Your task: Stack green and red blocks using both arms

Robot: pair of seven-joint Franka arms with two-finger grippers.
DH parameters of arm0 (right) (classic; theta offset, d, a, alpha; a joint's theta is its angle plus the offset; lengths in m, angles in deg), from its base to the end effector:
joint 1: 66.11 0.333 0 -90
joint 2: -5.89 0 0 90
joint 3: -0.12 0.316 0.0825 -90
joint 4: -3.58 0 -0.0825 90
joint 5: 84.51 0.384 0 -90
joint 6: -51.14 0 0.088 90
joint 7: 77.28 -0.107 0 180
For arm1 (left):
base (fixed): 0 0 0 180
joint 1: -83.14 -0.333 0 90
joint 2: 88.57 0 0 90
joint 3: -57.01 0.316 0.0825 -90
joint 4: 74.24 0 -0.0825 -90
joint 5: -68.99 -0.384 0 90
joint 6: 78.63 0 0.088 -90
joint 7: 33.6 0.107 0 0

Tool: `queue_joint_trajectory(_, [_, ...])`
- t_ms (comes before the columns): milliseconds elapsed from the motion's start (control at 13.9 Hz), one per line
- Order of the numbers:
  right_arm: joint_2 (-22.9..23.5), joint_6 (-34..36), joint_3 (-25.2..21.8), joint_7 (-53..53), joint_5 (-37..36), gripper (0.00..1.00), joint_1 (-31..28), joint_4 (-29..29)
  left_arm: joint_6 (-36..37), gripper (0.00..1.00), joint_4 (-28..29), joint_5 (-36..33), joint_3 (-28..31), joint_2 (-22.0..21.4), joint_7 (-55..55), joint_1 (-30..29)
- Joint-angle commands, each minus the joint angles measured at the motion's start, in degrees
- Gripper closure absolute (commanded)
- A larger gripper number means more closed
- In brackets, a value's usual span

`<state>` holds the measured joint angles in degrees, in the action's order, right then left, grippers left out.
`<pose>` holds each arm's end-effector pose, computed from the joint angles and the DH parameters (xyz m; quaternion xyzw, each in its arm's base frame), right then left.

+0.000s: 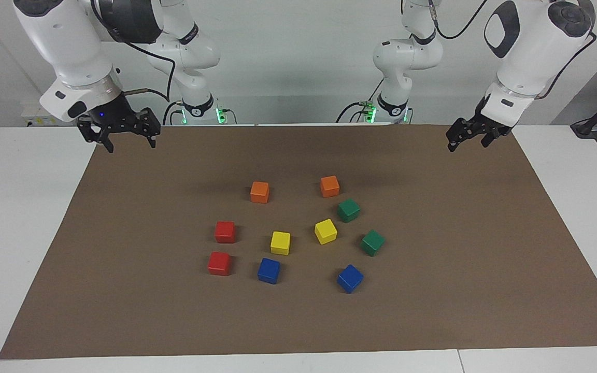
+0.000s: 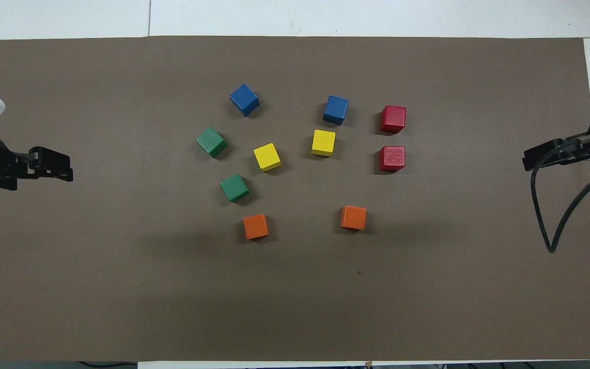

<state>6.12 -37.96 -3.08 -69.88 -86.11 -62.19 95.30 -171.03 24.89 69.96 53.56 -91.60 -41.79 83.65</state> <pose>0.5529 0.0040 0.6069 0.9971 0.0709 -0.0256 0.0126 0.5358 -0.0396 0.5816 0.9987 0.0376 -0.0329 0.0034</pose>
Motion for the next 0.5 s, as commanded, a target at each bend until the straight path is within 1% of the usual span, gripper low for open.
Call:
queue_joint_trajectory(0, [-1.2,-0.2,0.2,-0.7,0.9,0.00,-0.5,1.1,0.2,0.00,-1.6,0.8,-0.2,0.9,0.9,-0.6])
queue_joint_trajectory(144, [-1.2,-0.2,0.2,-0.9,1.0,0.00,-0.5,1.1,0.4,0.00,-1.6,0.8,-0.2,0.9,0.5,-0.5])
queue_joint_trajectory(287, [-1.2,-0.2,0.2,-1.4,0.9,0.00,-0.2,1.2,0.1,0.00,-0.9,0.9,-0.4,0.4,-3.8,0.1])
queue_joint_trajectory(359, [-1.3,-0.2,0.2,-1.2,0.9,0.00,-0.2,1.2,-1.8,0.00,-0.4,1.0,0.5,-0.6,-8.6,1.5])
queue_joint_trajectory(431, [-1.2,-0.3,0.2,-1.1,0.9,0.00,-0.1,1.1,-4.9,0.00,0.7,1.1,-0.1,-0.2,-11.4,2.0])
